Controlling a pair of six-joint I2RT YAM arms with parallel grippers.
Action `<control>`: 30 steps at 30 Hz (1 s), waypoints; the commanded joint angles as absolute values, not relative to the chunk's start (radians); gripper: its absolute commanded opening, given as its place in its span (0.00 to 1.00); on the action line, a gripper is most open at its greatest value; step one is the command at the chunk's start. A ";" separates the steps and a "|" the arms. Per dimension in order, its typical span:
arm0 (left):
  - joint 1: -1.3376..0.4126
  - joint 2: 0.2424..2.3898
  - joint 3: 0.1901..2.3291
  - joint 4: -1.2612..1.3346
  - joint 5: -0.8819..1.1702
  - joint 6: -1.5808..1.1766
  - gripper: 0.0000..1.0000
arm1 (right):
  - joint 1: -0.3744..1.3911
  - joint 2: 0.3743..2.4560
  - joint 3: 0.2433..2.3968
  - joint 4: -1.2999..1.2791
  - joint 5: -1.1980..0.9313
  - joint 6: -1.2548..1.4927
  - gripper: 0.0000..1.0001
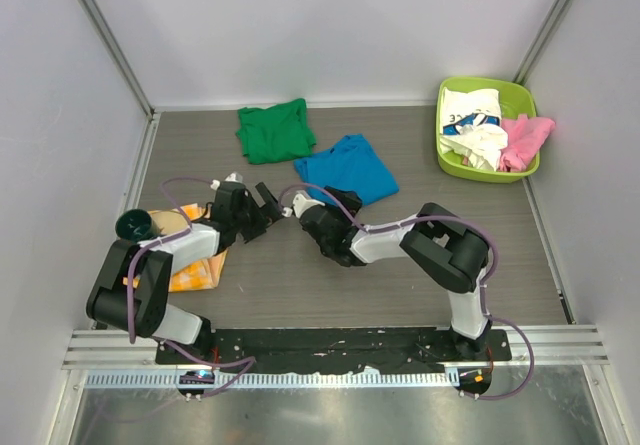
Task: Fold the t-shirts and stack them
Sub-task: Neatly place the folded tshirt to the corner
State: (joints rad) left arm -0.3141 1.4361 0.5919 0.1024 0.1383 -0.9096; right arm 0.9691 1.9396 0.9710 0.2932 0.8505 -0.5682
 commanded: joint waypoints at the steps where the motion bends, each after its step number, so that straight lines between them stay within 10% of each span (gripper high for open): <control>1: -0.299 1.477 0.615 0.135 0.156 -0.897 1.00 | 0.947 2.013 0.999 0.268 0.755 -0.517 0.91; 6: -0.285 1.494 0.618 0.140 0.169 -0.896 1.00 | 0.916 2.034 1.038 0.212 0.723 -0.486 0.63; 12: -0.276 1.497 0.618 0.141 0.176 -0.896 1.00 | 0.913 2.020 1.039 0.175 0.744 -0.463 0.02; 30: -0.321 1.747 0.611 0.635 0.428 -1.286 1.00 | 0.925 1.793 1.046 0.057 0.710 -0.429 0.01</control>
